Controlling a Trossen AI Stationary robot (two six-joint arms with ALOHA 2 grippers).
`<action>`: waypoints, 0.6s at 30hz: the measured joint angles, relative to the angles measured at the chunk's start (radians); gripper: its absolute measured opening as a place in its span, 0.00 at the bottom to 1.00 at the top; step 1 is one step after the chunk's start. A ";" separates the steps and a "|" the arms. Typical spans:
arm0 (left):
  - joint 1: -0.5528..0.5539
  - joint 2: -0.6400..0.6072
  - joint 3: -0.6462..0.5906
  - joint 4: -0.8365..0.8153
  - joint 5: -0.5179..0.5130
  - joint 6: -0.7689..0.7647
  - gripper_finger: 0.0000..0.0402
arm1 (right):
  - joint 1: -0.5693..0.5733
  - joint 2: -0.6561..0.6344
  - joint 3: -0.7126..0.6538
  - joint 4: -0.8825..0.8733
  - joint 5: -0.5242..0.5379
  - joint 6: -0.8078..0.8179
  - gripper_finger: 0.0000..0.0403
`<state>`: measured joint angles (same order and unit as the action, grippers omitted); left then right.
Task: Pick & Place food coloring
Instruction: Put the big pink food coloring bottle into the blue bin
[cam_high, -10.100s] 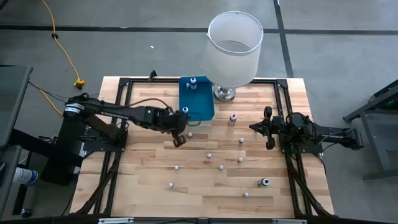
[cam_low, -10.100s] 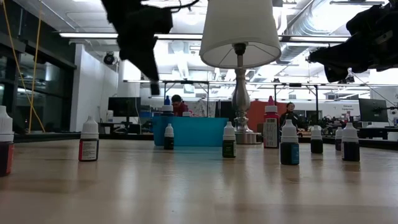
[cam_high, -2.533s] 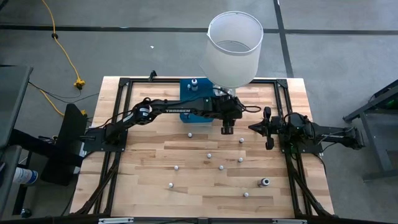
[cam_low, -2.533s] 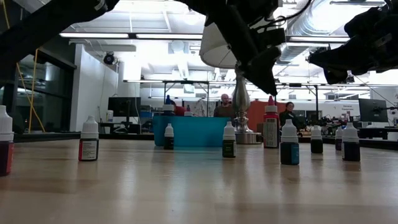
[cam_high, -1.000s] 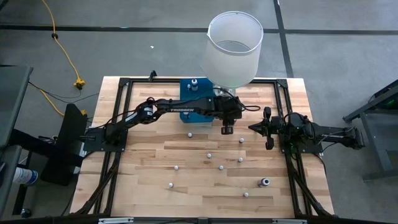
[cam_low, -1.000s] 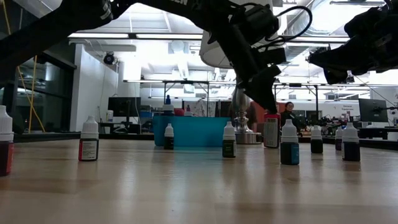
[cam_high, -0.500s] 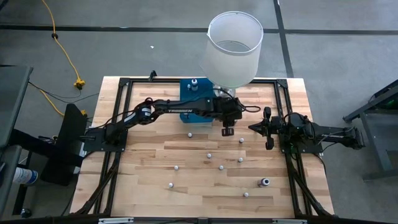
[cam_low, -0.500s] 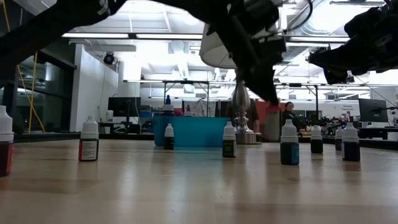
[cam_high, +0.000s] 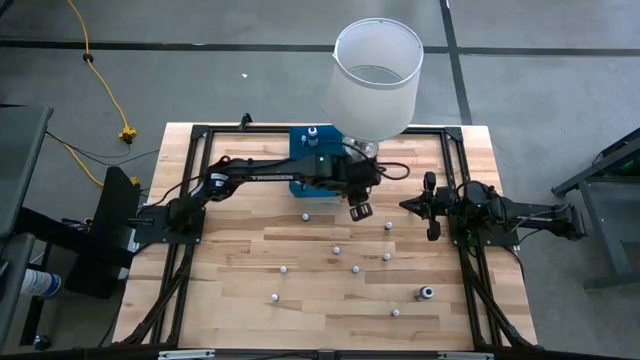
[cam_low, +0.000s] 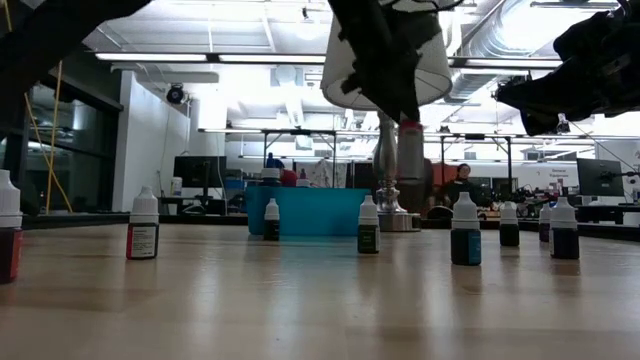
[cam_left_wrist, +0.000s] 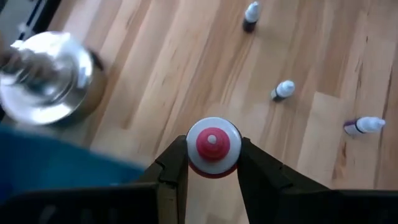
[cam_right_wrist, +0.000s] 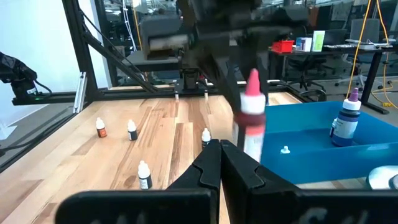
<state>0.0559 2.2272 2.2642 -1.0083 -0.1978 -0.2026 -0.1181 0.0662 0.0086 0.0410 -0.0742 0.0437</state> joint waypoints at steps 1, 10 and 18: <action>0.000 -0.012 0.000 -0.023 -0.004 -0.017 0.23 | 0.000 0.000 0.000 0.000 0.000 0.000 0.00; -0.027 -0.097 0.000 -0.139 -0.058 -0.087 0.23 | 0.000 0.000 0.000 0.000 0.000 0.000 0.00; -0.037 -0.139 -0.005 -0.270 -0.105 -0.099 0.23 | 0.000 0.000 0.000 0.000 0.000 0.000 0.00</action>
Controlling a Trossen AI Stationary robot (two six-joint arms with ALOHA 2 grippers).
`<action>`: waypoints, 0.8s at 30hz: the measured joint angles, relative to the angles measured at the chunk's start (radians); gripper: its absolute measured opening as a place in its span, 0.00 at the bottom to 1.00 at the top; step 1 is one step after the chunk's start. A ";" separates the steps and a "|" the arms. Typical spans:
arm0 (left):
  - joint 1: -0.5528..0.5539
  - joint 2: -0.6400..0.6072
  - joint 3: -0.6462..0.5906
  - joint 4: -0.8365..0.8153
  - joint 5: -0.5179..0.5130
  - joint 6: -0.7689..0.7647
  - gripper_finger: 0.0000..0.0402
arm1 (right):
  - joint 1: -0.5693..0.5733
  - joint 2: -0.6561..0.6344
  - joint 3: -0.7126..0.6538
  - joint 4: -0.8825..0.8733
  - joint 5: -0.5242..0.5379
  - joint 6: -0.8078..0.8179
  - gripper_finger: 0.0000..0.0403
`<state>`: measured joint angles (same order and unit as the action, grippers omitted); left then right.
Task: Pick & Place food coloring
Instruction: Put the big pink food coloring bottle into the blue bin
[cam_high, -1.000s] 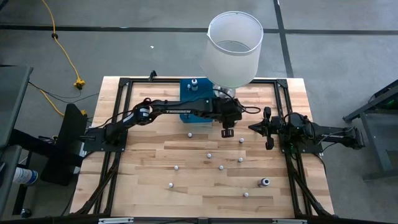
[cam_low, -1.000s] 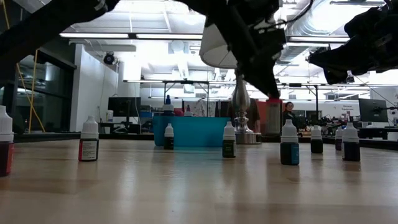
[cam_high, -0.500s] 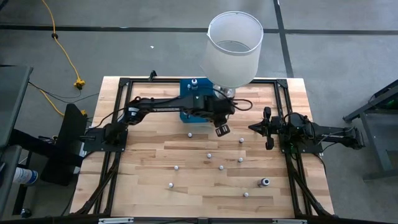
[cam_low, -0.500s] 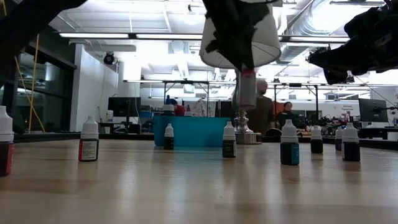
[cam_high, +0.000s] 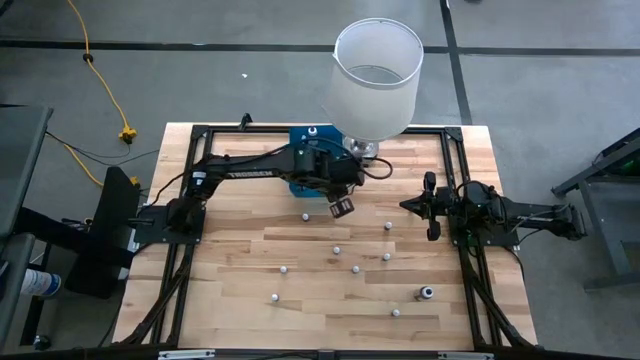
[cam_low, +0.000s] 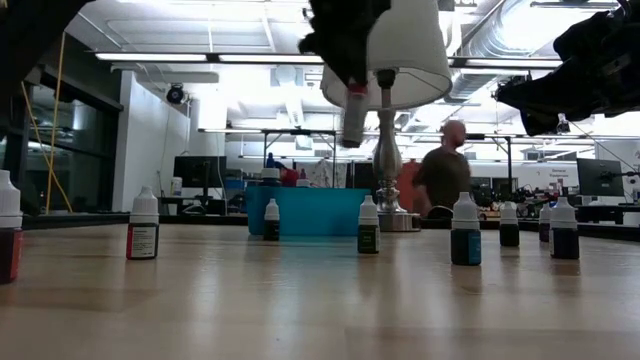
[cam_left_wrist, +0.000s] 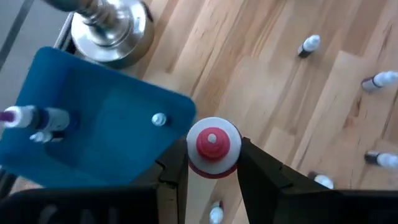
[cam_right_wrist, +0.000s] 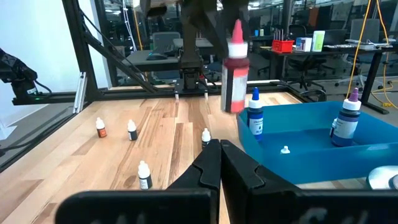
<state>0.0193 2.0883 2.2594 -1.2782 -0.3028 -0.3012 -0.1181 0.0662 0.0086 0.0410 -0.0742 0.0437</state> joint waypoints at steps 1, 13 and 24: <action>0.000 -0.007 -0.009 0.015 -0.004 0.000 0.23 | 0.000 0.000 0.000 0.000 0.000 0.000 0.00; 0.016 -0.392 -0.663 0.488 0.027 -0.010 0.23 | 0.000 0.020 0.000 -0.001 0.005 0.000 0.00; 0.171 -0.575 -0.870 0.583 0.035 -0.007 0.23 | 0.000 0.040 0.000 0.000 0.005 0.000 0.00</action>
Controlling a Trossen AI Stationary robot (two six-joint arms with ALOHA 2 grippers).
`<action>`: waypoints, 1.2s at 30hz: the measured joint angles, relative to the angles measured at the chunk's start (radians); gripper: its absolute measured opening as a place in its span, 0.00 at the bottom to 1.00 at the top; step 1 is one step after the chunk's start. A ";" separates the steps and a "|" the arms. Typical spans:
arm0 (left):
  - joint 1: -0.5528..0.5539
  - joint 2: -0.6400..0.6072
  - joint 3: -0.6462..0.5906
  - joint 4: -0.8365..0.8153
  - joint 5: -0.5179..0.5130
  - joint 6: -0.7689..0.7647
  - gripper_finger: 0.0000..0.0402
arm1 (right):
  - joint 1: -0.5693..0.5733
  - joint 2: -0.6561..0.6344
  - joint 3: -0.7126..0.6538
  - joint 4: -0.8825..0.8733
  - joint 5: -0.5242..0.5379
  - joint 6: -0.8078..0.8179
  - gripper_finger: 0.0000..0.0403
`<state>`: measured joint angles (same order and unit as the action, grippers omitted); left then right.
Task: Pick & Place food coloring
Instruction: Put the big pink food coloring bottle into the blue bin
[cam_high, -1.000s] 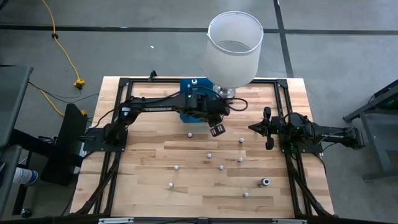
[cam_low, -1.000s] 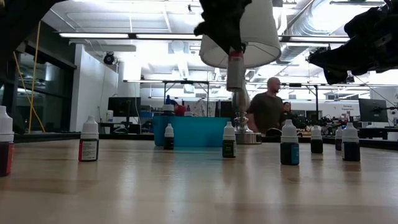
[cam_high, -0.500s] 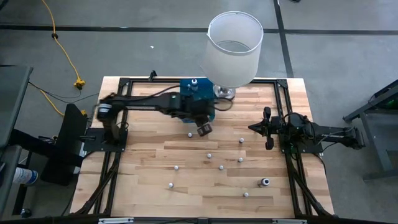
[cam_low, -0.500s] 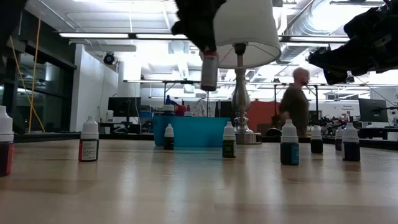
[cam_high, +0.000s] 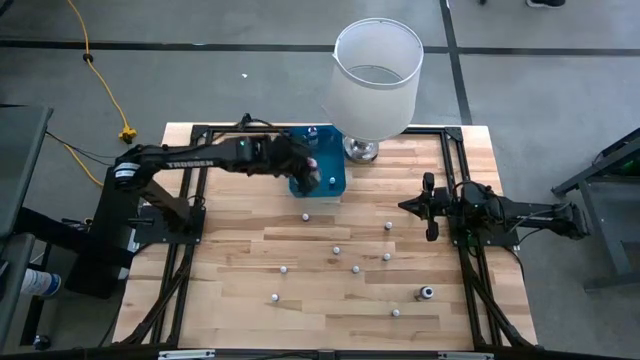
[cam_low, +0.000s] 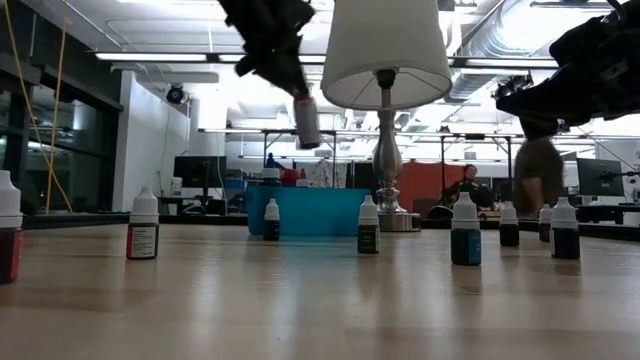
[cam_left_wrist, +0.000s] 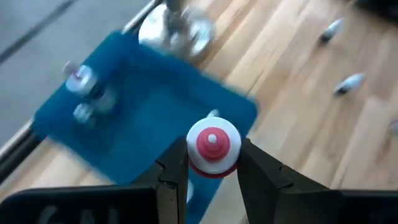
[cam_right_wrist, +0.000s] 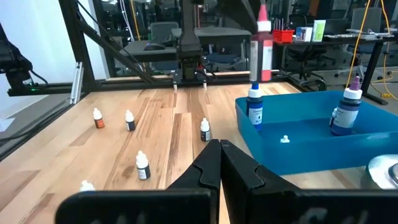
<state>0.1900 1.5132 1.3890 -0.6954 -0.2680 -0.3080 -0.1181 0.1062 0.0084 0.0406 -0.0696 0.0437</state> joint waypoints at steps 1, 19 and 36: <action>0.014 -0.005 -0.002 -0.009 0.000 0.000 0.23 | 0.000 -0.001 0.000 0.000 0.000 0.000 0.00; 0.261 -0.001 -0.152 0.209 0.097 0.072 0.23 | 0.000 -0.002 0.000 0.000 0.000 0.000 0.00; 0.329 0.163 -0.183 0.321 0.189 0.268 0.23 | 0.000 -0.002 0.000 0.000 0.000 0.000 0.00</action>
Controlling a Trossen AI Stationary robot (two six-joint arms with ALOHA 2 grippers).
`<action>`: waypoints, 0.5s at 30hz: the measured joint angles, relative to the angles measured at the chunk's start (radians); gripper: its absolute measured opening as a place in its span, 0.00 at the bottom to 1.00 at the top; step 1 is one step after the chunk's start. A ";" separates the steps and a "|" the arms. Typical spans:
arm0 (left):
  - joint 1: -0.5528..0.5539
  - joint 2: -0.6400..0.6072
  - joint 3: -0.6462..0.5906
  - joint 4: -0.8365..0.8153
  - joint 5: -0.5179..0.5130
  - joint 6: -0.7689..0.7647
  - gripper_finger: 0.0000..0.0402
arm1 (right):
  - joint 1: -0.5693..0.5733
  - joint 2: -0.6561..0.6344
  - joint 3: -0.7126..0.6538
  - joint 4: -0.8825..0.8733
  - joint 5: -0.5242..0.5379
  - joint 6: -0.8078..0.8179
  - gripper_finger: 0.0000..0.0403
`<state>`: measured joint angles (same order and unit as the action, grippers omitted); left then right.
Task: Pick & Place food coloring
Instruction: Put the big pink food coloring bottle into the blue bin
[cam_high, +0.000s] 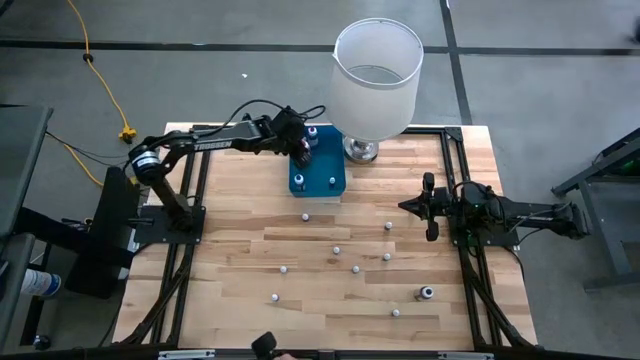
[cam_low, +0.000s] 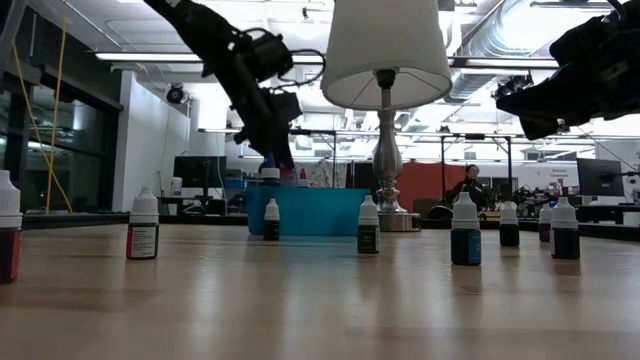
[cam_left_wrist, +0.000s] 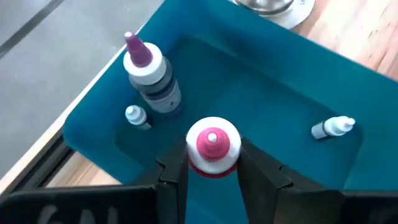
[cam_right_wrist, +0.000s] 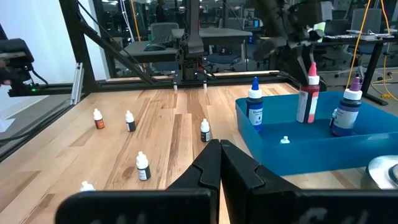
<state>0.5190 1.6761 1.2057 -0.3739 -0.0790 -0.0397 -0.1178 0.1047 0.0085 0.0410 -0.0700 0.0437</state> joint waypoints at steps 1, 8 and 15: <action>0.004 0.008 0.000 0.014 0.004 0.015 0.23 | 0.000 0.000 0.000 0.000 0.000 0.000 0.00; 0.019 0.056 0.009 0.073 0.043 0.047 0.23 | 0.000 0.000 0.000 0.000 0.000 0.000 0.00; 0.038 0.075 0.032 0.080 0.035 0.037 0.23 | 0.000 0.000 0.000 0.000 0.000 0.000 0.00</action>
<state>0.5571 1.7515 1.2372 -0.2939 -0.0437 -0.0023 -0.1181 0.1047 0.0082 0.0410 -0.0704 0.0437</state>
